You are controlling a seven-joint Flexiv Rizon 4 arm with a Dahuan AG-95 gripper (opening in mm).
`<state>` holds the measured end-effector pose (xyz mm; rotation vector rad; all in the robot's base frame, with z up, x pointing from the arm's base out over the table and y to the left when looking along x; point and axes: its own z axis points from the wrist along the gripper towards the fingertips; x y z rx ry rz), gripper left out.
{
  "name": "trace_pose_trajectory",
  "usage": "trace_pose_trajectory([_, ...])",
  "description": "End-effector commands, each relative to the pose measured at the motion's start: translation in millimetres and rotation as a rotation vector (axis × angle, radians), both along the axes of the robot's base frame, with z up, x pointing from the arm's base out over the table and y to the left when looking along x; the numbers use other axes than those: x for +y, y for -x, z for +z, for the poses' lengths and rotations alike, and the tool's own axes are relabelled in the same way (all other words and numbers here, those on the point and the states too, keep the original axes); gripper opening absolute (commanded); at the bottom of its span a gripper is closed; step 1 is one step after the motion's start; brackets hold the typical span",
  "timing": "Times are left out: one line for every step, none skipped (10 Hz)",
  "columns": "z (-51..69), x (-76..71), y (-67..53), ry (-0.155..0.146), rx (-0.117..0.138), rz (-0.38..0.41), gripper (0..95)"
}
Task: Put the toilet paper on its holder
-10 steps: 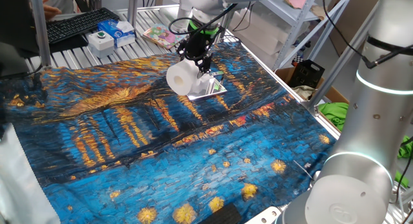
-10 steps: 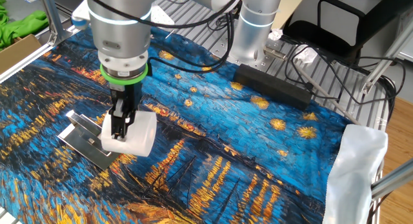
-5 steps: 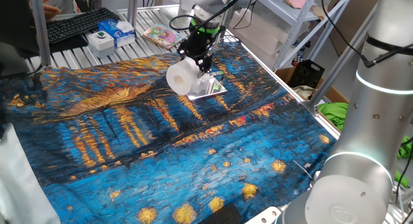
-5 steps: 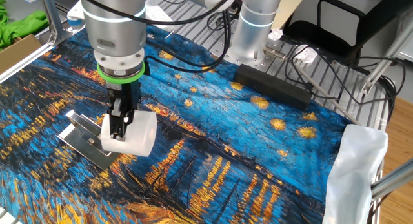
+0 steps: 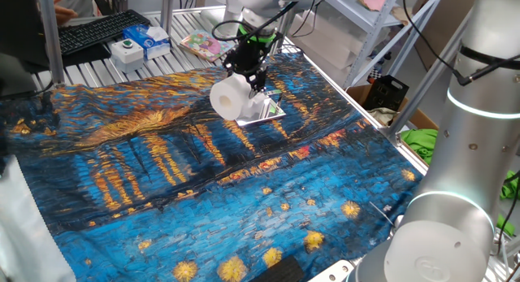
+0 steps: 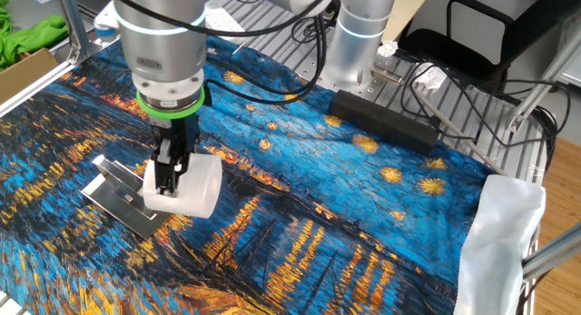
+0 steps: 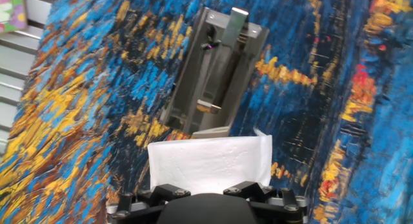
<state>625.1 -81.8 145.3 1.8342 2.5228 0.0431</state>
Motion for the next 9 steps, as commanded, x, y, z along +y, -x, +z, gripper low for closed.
trace_pose_trajectory([-0.3, -0.6, -0.4, 0.002, -0.003, 0.003, 0.0])
trace_pose_trajectory([-0.3, -0.6, -0.4, -0.004, -0.003, -0.013, 0.0])
trace_pose_trajectory([-0.3, -0.6, -0.4, -0.001, -0.003, -0.013, 0.0])
trace_pose_trajectory([-0.3, -0.6, -0.4, -0.003, -0.003, -0.011, 0.0])
trace_pose_trajectory([-0.3, -0.6, -0.4, -0.006, -0.003, 0.0, 0.0])
trace_pose_trajectory([-0.3, -0.6, -0.4, -0.015, -0.006, 0.008, 0.0])
trace_pose_trajectory([-0.3, -0.6, -0.4, -0.021, -0.011, 0.015, 0.0])
trace_pose_trajectory([-0.3, -0.6, -0.4, -0.024, -0.017, 0.015, 0.0])
trace_pose_trajectory([-0.3, -0.6, -0.4, -0.013, -0.021, -0.007, 0.0])
